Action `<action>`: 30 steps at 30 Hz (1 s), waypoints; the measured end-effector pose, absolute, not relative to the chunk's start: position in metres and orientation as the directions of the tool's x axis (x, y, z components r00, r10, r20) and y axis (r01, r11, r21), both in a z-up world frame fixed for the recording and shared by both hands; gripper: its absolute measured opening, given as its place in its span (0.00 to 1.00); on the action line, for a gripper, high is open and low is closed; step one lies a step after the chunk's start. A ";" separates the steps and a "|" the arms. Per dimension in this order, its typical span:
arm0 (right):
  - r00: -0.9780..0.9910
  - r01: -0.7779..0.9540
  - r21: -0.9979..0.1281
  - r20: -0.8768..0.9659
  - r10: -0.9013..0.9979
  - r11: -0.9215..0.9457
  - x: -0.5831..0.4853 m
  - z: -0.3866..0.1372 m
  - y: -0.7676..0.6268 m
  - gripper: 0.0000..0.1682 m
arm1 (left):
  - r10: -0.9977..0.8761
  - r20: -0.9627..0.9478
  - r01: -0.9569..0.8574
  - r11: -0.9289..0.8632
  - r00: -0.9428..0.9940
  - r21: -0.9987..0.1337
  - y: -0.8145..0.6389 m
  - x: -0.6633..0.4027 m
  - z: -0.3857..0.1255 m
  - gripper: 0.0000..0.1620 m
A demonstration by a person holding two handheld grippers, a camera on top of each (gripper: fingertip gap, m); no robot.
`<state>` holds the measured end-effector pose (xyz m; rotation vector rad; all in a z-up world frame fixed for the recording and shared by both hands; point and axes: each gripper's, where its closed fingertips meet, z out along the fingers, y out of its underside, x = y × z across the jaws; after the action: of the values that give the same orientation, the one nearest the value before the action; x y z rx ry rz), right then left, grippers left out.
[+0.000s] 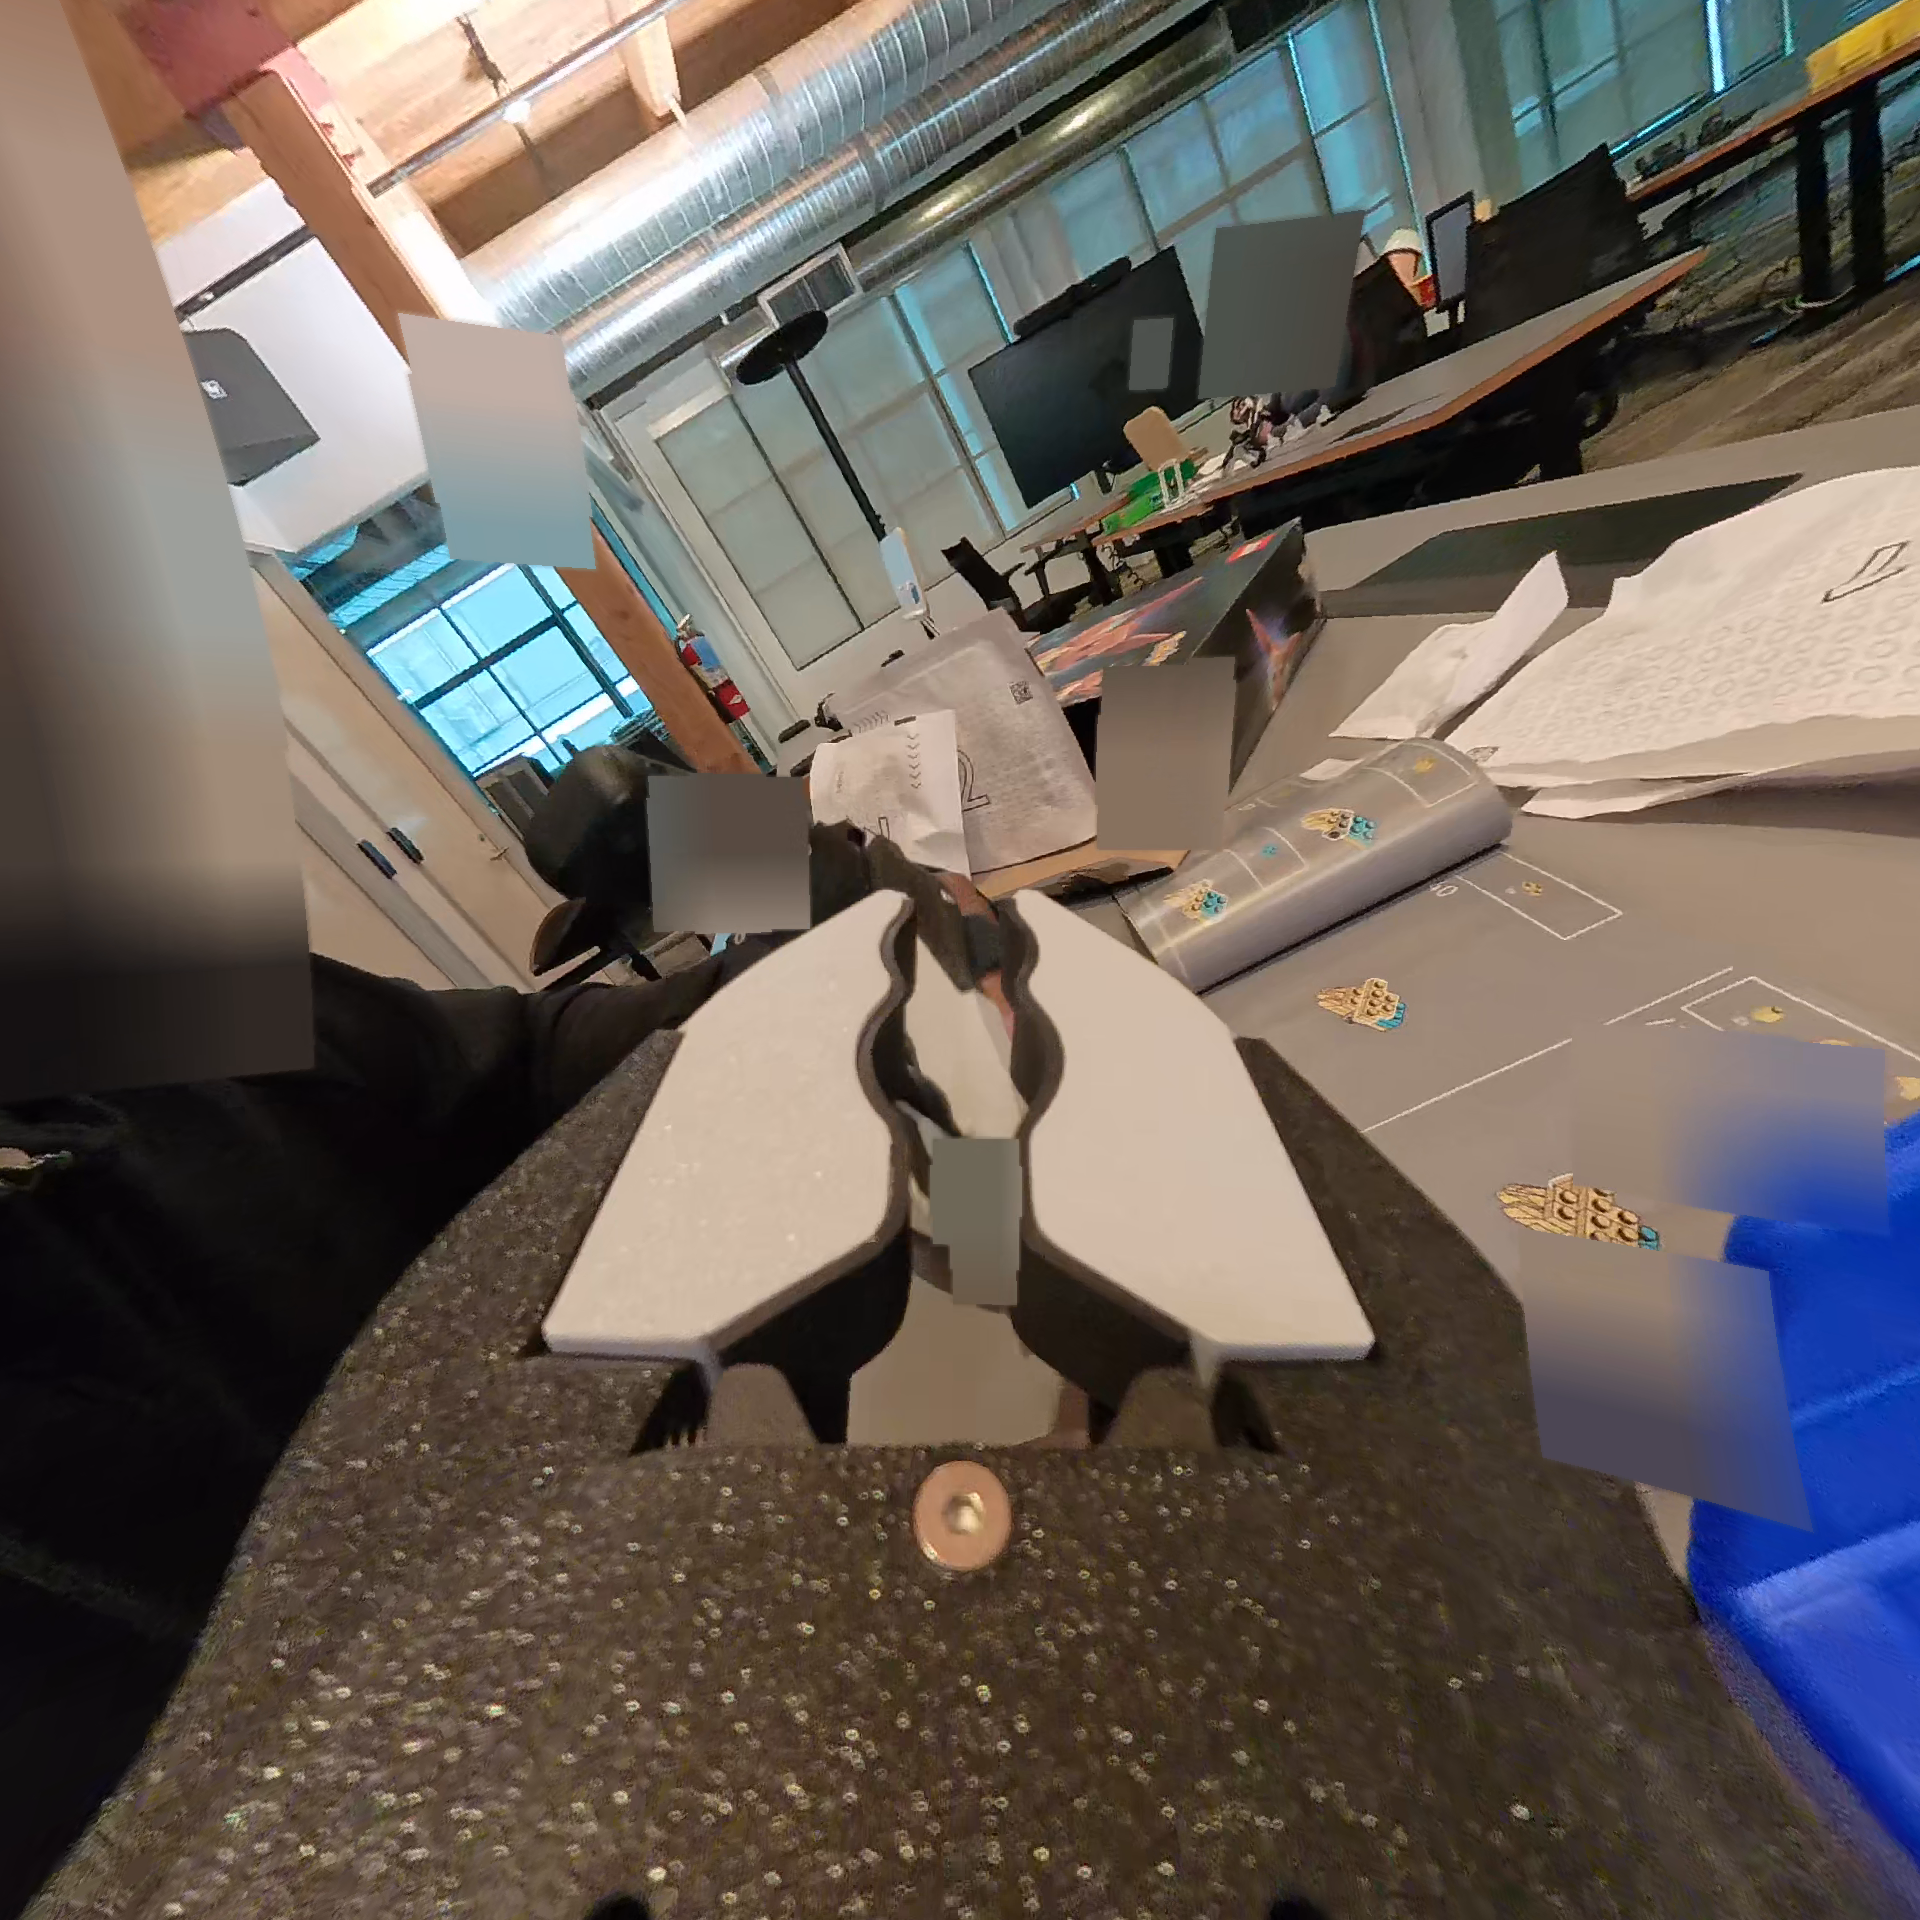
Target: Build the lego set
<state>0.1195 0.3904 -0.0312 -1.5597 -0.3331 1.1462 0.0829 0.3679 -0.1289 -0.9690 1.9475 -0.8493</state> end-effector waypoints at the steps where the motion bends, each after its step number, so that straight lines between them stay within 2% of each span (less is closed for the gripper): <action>1: 0.488 -0.356 -0.867 -0.490 0.722 -0.348 0.120 -0.032 0.391 0.09 | -0.842 -0.324 -0.355 0.489 -0.432 -0.797 0.365 0.081 -0.135 0.10; 6: 0.496 -0.336 -0.878 -0.474 0.728 -0.342 0.117 -0.034 0.390 0.08 | -0.844 -0.221 -0.483 0.472 -0.488 -0.737 0.362 0.068 -0.156 0.11; 9: 0.498 -0.329 -0.879 -0.471 0.728 -0.344 0.116 -0.035 0.390 0.08 | -0.862 -0.100 -0.550 0.401 -0.496 -0.733 0.359 0.061 -0.160 0.10; 13: 0.497 -0.324 -0.878 -0.476 0.726 -0.354 0.115 -0.038 0.391 0.08 | -0.879 -0.033 -0.594 0.348 -0.475 -0.725 0.361 0.057 -0.163 0.10; 21: 0.494 -0.308 -0.879 -0.476 0.728 -0.365 0.112 -0.042 0.390 0.08 | -0.890 0.012 -0.624 0.310 -0.456 -0.717 0.361 0.053 -0.164 0.11; 30: 0.496 -0.292 -0.886 -0.462 0.735 -0.360 0.110 -0.042 0.389 0.08 | -0.878 0.017 -0.617 0.322 -0.479 -0.718 0.358 0.050 -0.165 0.17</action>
<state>0.1098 0.3888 -0.0422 -1.6018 -0.3901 1.1271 0.0500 0.3579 -0.1648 -1.3277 2.2172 -0.9532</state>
